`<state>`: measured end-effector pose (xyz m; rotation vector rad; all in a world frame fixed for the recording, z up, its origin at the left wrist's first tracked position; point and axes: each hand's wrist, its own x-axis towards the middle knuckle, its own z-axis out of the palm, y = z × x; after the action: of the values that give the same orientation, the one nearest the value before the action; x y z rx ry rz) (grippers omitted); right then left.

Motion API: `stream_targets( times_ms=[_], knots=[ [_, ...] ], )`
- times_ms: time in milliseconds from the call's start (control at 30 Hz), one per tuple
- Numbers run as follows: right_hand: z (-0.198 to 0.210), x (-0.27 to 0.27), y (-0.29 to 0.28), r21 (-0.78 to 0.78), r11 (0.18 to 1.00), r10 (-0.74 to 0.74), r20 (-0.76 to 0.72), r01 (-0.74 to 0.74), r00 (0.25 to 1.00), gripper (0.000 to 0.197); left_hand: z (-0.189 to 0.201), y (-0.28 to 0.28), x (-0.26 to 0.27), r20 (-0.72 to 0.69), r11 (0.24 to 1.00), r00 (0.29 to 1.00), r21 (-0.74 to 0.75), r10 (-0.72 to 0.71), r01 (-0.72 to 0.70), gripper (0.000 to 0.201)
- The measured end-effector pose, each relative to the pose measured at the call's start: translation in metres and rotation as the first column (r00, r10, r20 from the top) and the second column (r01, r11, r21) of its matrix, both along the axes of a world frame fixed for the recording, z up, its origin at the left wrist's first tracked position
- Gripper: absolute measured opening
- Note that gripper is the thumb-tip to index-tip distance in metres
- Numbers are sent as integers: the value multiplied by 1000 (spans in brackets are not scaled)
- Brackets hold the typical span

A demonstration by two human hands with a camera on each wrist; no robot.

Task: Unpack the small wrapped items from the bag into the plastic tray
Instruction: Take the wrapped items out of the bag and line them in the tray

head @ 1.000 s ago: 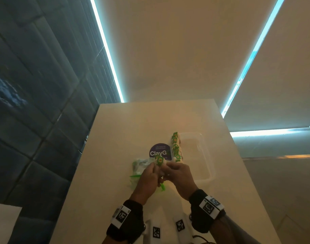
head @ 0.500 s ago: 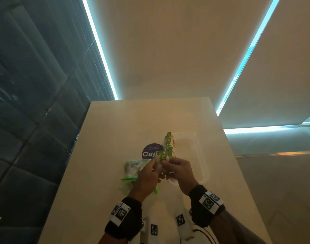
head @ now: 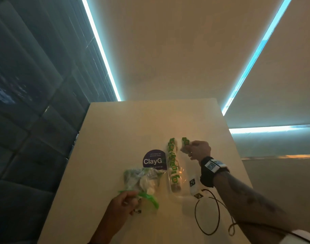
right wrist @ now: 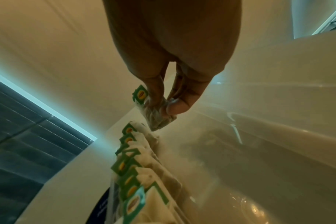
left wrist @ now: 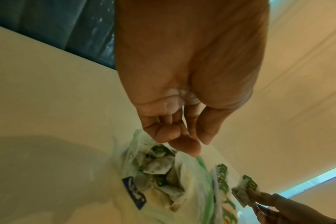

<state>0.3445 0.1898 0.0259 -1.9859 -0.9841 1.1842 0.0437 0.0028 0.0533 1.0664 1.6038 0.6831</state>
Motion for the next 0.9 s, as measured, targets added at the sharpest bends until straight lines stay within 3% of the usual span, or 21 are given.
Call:
stream_targets(
  times_ms=[233, 433, 700, 900],
  knots=[
    [-37, -7, 18, -134, 990, 60, 128, -42, 990, 29, -9, -12, -19, 11, 997, 999, -72, 32, -31, 22],
    [-49, -14, 20, -97, 994, 66, 243, -43, 968, 47, -15, -19, -24, 10, 990, 996, -106, 93, -91, 25],
    [-45, -26, 8, -63, 982, 189, 262, -178, 946, 38, -18, -30, -27, 14, 986, 995, -142, 95, -92, 24],
    [-43, -29, 6, -11, 979, 198, 292, -204, 935, 30, -16, -37, -30, 18, 985, 995, -148, 96, -93, 24]
  ],
)
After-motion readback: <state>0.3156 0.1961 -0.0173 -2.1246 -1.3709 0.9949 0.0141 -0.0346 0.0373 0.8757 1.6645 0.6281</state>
